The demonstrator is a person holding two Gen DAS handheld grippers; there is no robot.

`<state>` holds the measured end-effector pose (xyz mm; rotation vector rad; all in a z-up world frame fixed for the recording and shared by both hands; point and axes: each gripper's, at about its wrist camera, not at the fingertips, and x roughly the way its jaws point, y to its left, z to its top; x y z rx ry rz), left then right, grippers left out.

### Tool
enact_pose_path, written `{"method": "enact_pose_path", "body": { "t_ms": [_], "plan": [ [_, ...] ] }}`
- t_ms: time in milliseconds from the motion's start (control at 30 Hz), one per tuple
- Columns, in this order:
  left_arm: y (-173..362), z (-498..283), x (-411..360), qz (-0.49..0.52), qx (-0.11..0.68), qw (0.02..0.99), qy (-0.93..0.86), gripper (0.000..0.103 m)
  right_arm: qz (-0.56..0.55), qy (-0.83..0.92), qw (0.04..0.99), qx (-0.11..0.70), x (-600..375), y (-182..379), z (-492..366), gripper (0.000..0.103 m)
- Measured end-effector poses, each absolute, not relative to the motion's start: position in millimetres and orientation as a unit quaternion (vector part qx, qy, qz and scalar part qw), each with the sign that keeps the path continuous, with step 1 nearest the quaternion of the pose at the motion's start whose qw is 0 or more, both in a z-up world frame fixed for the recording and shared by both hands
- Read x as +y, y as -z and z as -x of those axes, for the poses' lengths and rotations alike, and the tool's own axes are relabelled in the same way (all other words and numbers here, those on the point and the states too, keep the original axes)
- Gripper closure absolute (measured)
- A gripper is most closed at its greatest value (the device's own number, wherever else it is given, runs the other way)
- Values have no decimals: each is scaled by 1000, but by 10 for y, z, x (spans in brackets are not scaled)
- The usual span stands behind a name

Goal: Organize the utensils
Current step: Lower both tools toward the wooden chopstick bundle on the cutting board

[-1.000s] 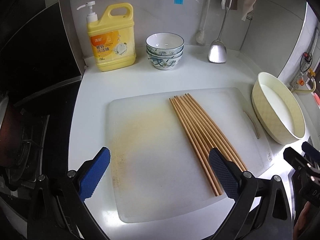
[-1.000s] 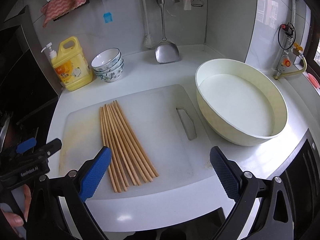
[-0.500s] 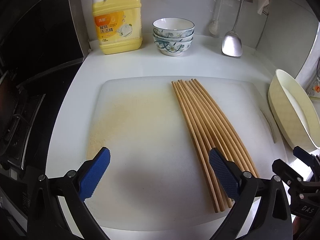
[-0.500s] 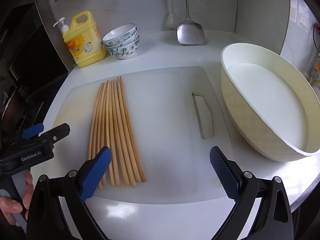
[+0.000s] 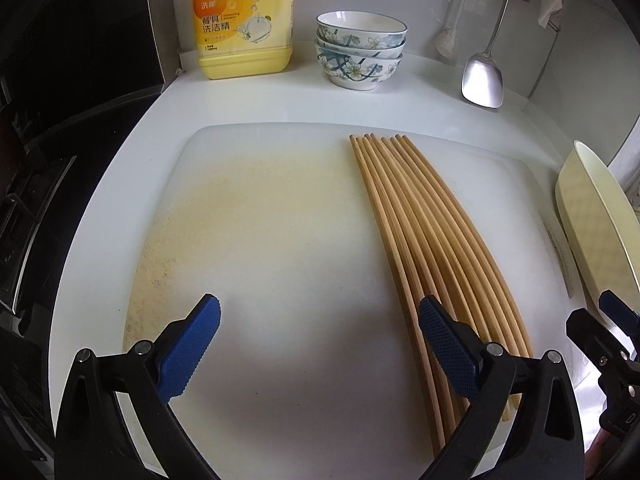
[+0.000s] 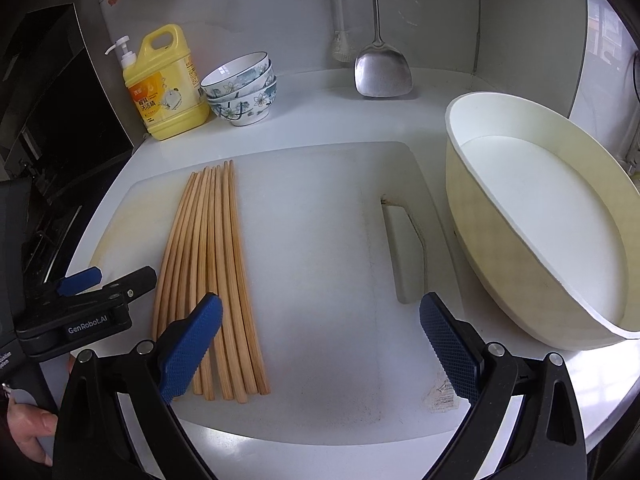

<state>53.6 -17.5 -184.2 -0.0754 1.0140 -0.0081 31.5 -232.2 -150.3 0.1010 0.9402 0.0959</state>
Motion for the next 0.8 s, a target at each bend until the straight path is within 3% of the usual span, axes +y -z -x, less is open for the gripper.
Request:
{"method": "enact_pose_path", "body": {
  "t_ms": [500,800],
  "plan": [
    [1870,-606,-228,13,483,875,-4,5,-37,-36,891,451,-2182,1577,-494,9],
    [1840,-540,135,64,476,877,-15,6,-21,-32,895,444,-2135,1572,-532,9]
  ]
}}
